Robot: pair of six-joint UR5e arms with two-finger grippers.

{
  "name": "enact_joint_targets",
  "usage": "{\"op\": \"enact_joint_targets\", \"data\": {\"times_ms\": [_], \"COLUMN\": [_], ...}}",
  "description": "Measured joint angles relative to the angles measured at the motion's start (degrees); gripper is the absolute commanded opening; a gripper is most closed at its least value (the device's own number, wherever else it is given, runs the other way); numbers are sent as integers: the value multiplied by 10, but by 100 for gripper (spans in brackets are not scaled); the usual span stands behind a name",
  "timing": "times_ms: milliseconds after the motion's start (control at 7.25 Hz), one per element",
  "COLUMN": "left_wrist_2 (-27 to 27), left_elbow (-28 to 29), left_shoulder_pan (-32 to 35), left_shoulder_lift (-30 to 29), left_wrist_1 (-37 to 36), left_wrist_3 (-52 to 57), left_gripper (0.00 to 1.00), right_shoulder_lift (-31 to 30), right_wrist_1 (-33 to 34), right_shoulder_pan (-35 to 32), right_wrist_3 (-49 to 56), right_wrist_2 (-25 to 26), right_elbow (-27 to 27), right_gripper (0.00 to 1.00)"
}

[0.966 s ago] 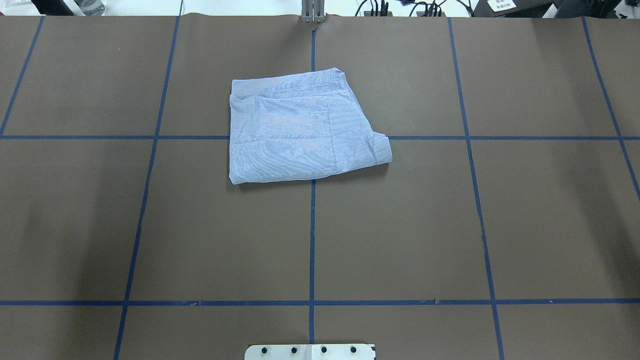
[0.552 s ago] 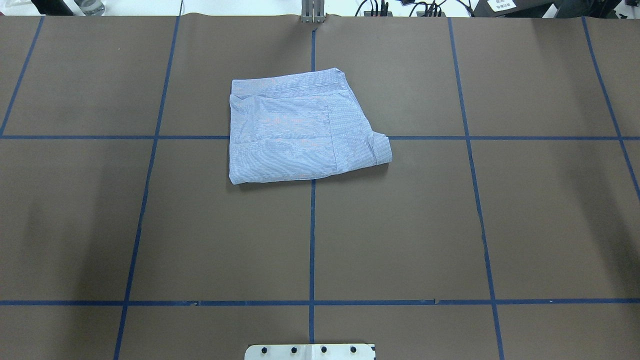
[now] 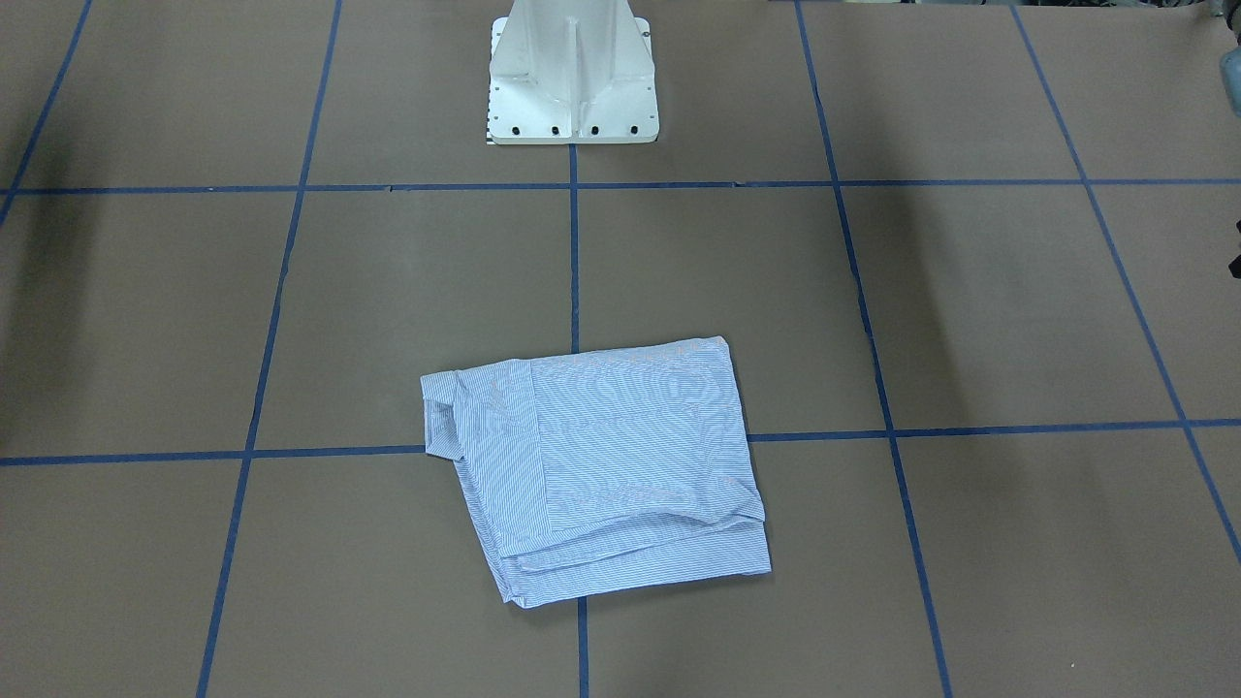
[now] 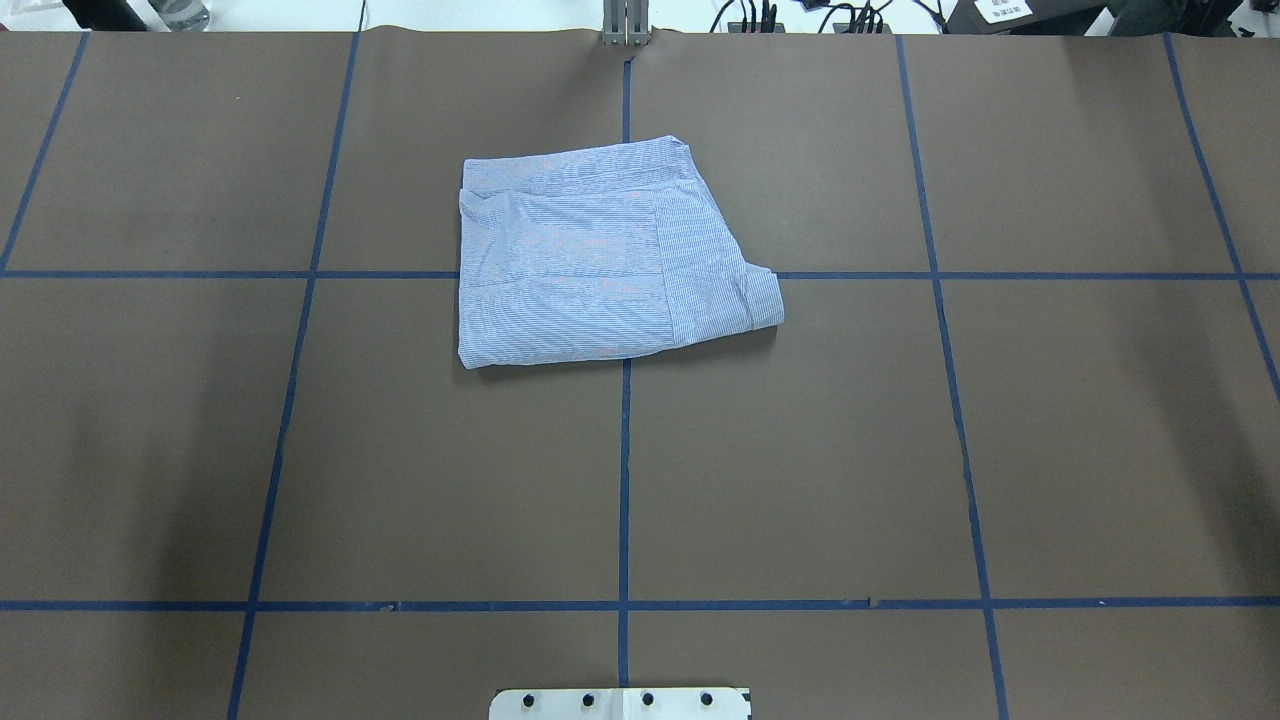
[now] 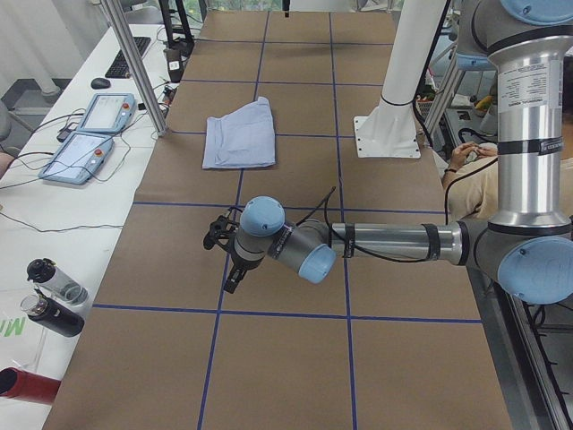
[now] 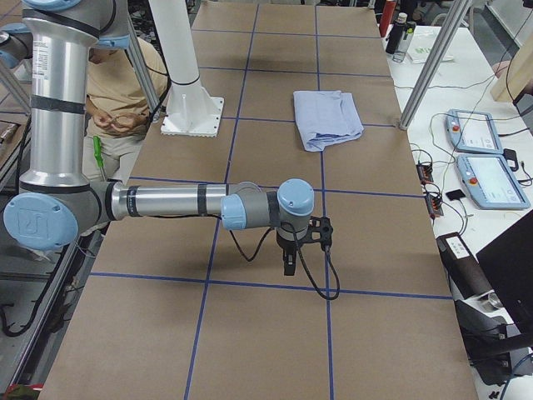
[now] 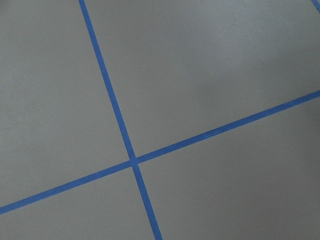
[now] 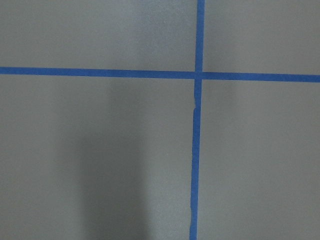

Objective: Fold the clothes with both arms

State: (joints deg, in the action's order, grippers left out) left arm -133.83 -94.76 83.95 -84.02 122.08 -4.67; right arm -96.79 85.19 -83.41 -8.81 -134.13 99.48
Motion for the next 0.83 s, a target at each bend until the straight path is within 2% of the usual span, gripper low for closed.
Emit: {"op": "enact_joint_targets", "data": {"times_ms": [828], "left_wrist_2": [-2], "left_elbow": [-7], "left_shoulder_pan": [1], "left_shoulder_lift": [4], "left_wrist_1": [0], "left_wrist_3": [0], "left_gripper": [99], "right_shoulder_lift": [-2], "right_wrist_1": [-1], "right_shoulder_pan": [0], "right_wrist_3": [-4], "right_wrist_2": [-7], "right_elbow": [2], "right_gripper": [100]}}
